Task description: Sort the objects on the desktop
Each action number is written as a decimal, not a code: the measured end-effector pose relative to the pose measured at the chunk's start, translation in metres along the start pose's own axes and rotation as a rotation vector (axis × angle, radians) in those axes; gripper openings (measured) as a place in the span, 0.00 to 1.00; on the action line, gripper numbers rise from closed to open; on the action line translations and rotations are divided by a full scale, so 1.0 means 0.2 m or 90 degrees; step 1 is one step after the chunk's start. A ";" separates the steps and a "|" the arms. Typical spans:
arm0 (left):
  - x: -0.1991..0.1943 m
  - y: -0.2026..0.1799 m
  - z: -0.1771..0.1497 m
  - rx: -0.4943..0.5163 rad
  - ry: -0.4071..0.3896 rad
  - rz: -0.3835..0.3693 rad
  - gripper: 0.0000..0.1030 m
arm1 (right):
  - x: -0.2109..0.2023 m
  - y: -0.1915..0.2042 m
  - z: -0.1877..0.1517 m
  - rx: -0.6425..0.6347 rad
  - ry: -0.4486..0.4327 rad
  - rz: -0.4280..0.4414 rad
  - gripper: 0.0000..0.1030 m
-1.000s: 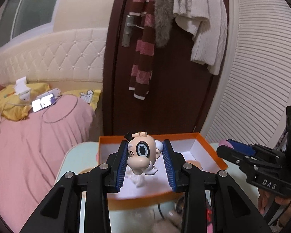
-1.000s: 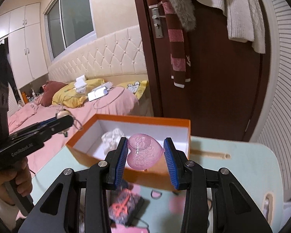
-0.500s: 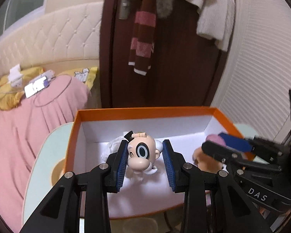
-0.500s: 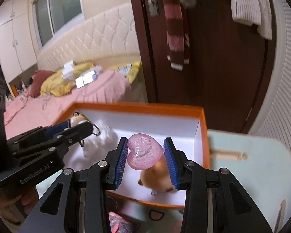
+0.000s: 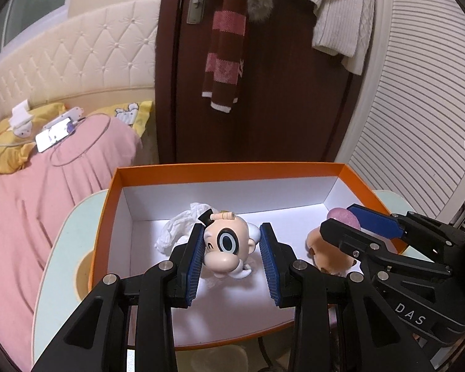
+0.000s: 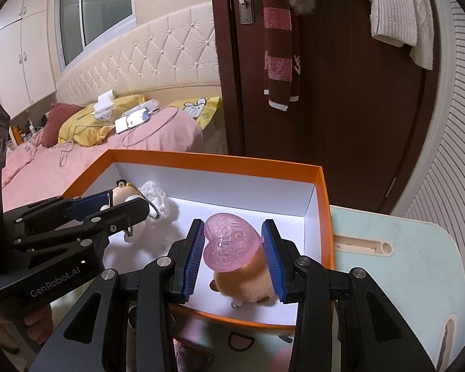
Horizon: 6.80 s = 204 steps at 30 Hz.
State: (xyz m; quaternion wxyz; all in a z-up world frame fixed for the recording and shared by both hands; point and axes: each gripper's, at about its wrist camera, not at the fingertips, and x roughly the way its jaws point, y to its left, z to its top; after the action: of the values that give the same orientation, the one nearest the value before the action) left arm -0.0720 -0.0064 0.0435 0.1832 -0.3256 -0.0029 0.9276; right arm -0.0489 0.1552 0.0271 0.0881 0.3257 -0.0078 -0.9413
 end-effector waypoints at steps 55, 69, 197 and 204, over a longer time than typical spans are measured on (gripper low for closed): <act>-0.33 0.10 -0.54 -0.015 0.096 0.153 0.96 | -0.26 -0.01 -0.48 0.009 0.151 -0.073 0.99; -0.34 0.10 -0.54 -0.019 0.097 0.152 0.97 | -0.28 -0.01 -0.49 0.013 0.146 -0.069 0.99; 0.17 0.00 0.08 0.016 0.100 0.042 0.32 | 0.08 0.05 0.08 0.019 0.068 0.021 0.40; 0.16 0.00 0.05 0.024 0.097 0.038 0.32 | 0.07 0.05 0.08 0.017 0.065 0.021 0.40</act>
State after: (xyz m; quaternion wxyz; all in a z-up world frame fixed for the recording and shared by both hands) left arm -0.1003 0.0065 0.0316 0.1609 -0.3920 0.0382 0.9050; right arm -0.0678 0.1430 0.0310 0.0993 0.3743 -0.0209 -0.9217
